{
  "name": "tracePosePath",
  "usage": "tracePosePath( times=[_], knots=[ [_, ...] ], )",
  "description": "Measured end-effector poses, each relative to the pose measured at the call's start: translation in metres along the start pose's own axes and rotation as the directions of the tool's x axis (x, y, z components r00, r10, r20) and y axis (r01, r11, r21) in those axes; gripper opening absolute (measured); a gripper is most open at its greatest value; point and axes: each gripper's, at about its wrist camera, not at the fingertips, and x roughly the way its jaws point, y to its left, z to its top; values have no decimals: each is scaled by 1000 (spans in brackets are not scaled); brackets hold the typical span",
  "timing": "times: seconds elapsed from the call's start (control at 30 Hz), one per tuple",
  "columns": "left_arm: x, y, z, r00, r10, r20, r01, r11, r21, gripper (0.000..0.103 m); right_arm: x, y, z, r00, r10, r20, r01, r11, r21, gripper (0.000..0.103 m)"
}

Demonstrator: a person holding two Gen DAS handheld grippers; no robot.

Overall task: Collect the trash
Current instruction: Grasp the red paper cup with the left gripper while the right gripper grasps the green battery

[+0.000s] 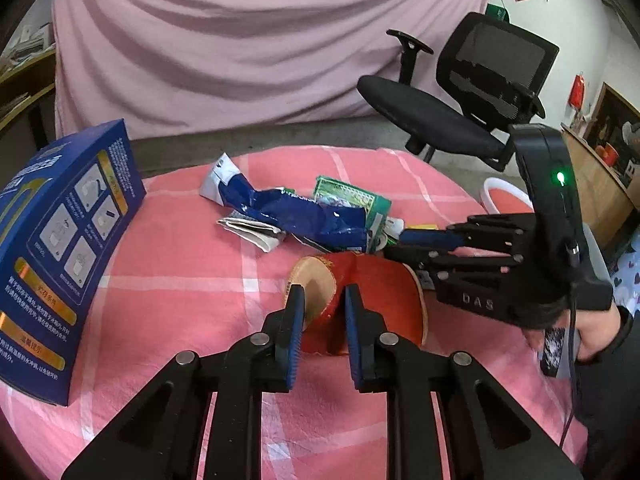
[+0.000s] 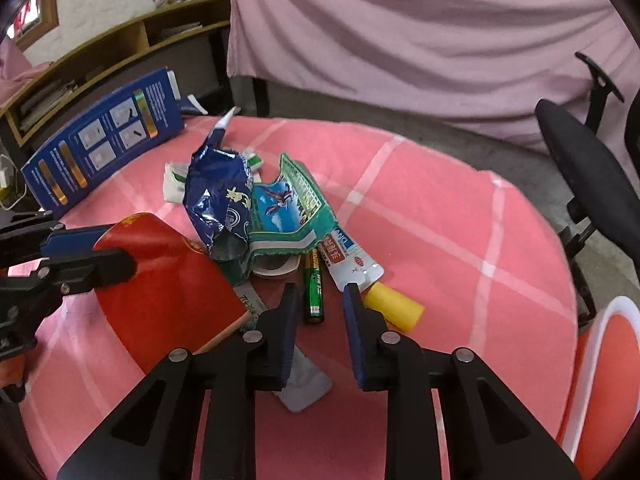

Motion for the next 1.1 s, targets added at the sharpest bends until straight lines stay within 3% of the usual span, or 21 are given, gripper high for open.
tracePosePath(
  times=[0.17,0.57,0.93,1.1],
  knots=[
    [4,-1,6,1000,-4,-19,4,1000,7,14,-1,-7,-2,1000,25,-3,-25,999,34,8],
    [-6,-15,-5,998,69,0,-69,997,38,8,-27,-5,-21,999,13,38,-14,1000,14,8],
    [-36,-35,-36,986,144,81,-140,989,-56,7,-62,5,-38,989,-9,149,7,1000,16,8],
    [-49,-43,-39,977,176,124,-165,982,-92,7,-83,4,-47,970,-34,242,27,999,34,8]
  ],
)
